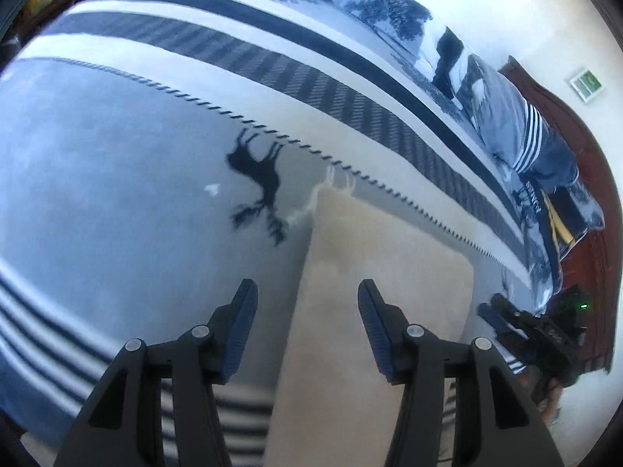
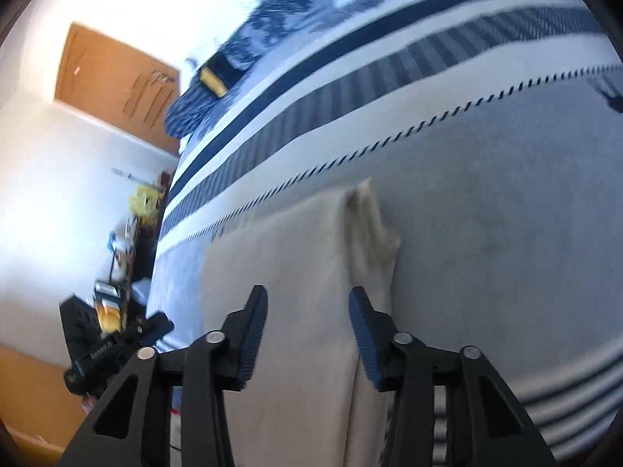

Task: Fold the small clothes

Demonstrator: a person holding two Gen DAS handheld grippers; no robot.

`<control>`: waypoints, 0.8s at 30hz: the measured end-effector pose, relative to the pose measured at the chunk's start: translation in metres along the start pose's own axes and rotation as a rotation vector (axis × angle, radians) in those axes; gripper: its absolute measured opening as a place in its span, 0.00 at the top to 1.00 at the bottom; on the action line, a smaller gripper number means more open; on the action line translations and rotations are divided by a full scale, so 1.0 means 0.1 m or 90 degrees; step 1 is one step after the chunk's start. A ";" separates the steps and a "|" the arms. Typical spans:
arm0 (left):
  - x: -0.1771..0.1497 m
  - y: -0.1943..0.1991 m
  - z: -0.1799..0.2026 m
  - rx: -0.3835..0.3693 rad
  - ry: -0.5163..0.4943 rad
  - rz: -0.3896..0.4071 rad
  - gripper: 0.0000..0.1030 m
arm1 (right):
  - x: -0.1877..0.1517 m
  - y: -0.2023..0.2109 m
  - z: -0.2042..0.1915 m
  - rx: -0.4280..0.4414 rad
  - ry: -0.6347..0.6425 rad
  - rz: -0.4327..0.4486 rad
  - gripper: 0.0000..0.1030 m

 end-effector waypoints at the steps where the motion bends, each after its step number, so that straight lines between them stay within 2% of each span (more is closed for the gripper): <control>1: 0.05 -0.11 0.01 -0.011 0.013 -0.013 0.49 | 0.10 -0.09 0.07 0.004 -0.017 0.000 0.55; 3: 0.12 -0.32 0.03 -0.030 0.027 -0.039 0.49 | 0.24 -0.24 0.16 0.018 -0.039 -0.007 0.60; 6: 0.22 -0.55 0.06 -0.035 0.042 -0.062 0.50 | 0.38 -0.44 0.23 0.047 -0.065 -0.026 0.72; 7: 0.26 -0.62 0.05 -0.043 0.057 -0.068 0.52 | 0.42 -0.51 0.24 0.063 -0.074 -0.035 0.80; 8: 0.29 -0.66 0.04 -0.054 0.075 -0.070 0.58 | 0.45 -0.57 0.26 0.066 -0.078 -0.041 0.92; 9: 0.30 -0.68 0.02 -0.076 0.101 -0.074 0.76 | 0.46 -0.59 0.27 0.057 -0.073 -0.038 0.93; 10: 0.31 -0.66 0.02 -0.086 0.116 -0.072 0.82 | 0.48 -0.57 0.25 0.056 -0.066 -0.031 0.96; 13: 0.28 -0.46 0.05 -0.133 0.113 -0.021 0.85 | 0.54 -0.35 0.10 0.064 -0.035 0.020 0.97; 15: 0.25 -0.43 0.04 -0.129 0.109 -0.003 0.85 | 0.58 -0.30 0.04 0.036 -0.014 0.030 0.98; 17: 0.21 -0.49 0.01 -0.094 0.098 0.002 0.84 | 0.60 -0.43 0.08 0.005 -0.015 0.012 0.98; 19: 0.18 -0.49 0.01 -0.074 0.101 -0.008 0.79 | 0.57 -0.62 0.16 -0.032 -0.008 -0.015 0.97; 20: 0.18 -0.44 0.02 -0.063 0.090 -0.007 0.77 | 0.54 -0.67 0.19 -0.033 -0.015 -0.028 0.97; 21: 0.15 -0.29 0.08 -0.041 0.055 0.009 0.75 | 0.49 -0.65 0.23 -0.033 -0.034 -0.031 0.95; 22: 0.12 -0.17 0.11 -0.030 0.024 0.024 0.66 | 0.46 -0.57 0.24 -0.039 -0.040 -0.020 0.93; 23: 0.06 -0.04 0.14 -0.020 -0.010 0.039 0.58 | 0.41 -0.45 0.22 -0.044 -0.036 -0.008 0.83; 24: -0.01 0.10 0.16 -0.011 -0.040 0.056 0.45 | 0.33 -0.28 0.19 -0.040 -0.027 0.008 0.71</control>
Point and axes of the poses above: each gripper's, at about its wrist camera, not at the fingertips, and y roughly against the way its jaws point, z to its right, x to its top, the point moved 4 cm from there along -y, roughly the way its jaws point, and after that the axes turned 3 degrees about z, right-handed, at the moved point
